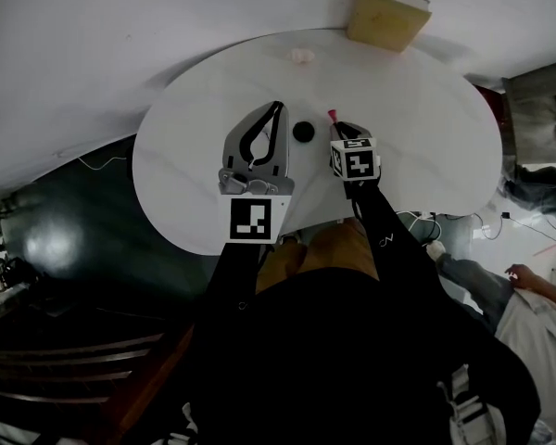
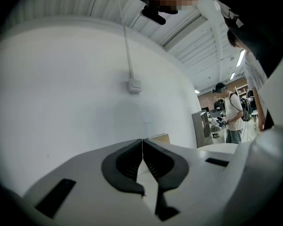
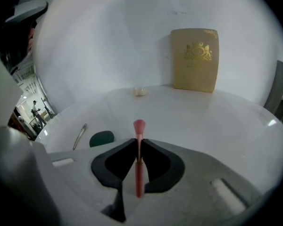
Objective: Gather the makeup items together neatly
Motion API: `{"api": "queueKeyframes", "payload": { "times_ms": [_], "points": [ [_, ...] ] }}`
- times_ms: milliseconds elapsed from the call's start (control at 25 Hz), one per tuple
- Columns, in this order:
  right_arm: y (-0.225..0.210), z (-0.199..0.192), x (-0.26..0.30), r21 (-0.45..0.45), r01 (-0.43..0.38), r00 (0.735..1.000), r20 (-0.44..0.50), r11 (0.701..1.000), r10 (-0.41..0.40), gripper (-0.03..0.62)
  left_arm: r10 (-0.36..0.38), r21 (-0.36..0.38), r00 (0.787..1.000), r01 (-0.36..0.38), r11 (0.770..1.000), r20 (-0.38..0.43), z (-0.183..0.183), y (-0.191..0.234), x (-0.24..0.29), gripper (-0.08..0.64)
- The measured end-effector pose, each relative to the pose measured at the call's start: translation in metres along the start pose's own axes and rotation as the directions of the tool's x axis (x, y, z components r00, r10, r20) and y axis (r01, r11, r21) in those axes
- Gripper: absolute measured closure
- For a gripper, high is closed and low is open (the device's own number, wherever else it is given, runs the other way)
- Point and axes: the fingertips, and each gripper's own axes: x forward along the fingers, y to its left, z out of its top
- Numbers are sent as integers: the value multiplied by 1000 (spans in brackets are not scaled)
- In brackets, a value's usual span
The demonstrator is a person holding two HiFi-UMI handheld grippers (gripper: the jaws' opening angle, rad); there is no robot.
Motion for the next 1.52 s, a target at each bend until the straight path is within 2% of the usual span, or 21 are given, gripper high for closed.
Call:
{"api": "queueKeyframes", "payload": {
  "times_ms": [280, 320, 400, 440, 560, 720, 880, 1040, 1160, 1200, 1320, 1400, 1480, 1520],
  "points": [
    [0, -5, 8, 32, -10, 1000, -28, 999, 10, 540, 4, 1, 1000, -4, 1000, 4, 1, 3, -1, 551],
    [0, -4, 8, 32, -14, 1000, -26, 999, 15, 532, -2, 13, 1000, 2, 1000, -1, 0, 3, 0, 551],
    [2, 0, 6, 26, -23, 1000, -11, 999, 23, 531, -28, 95, 999, 31, 995, -31, 0, 3, 1, 551],
    [4, 5, 3, 16, -29, 1000, 4, 999, 29, 531, -35, 123, 999, 40, 992, -40, 0, 4, 1, 551],
    [10, 31, -11, -59, -39, 995, 87, 998, 44, 531, 11, 17, 1000, -11, 1000, -2, 7, 10, 4, 551],
    [18, 92, -45, -157, -35, 963, 260, 987, 75, 531, 17, 21, 1000, -18, 1000, 18, 20, 16, 7, 551],
    [32, 153, -89, -225, -33, 901, 415, 974, 127, 531, 9, 19, 999, -10, 1000, 51, 37, 21, 12, 551],
    [48, 201, -142, -286, -21, 811, 556, 958, 184, 531, -20, 25, 999, 19, 1000, 48, 44, 23, 20, 551],
    [61, 227, -179, -354, 21, 747, 627, 935, 220, 531, -33, 54, 998, 30, 998, 62, 53, 24, 24, 551],
    [65, 236, -190, -371, 29, 723, 649, 928, 237, 531, -36, 62, 997, 32, 998, 65, 56, 25, 26, 551],
    [74, 260, -216, -405, 46, 621, 727, 913, 291, 531, -36, 64, 997, 31, 997, 75, 65, 30, 33, 551],
    [75, 271, -232, -404, 56, 572, 762, 913, 303, 531, -32, 58, 995, 27, 998, 93, 72, 34, 37, 551],
    [77, 277, -242, -411, 71, 546, 779, 909, 310, 531, -32, 64, 994, 26, 998, 109, 77, 35, 40, 551],
    [76, 277, -242, -416, 78, 545, 779, 906, 311, 531, -33, 68, 993, 25, 997, 111, 78, 35, 41, 551]
  ]
}}
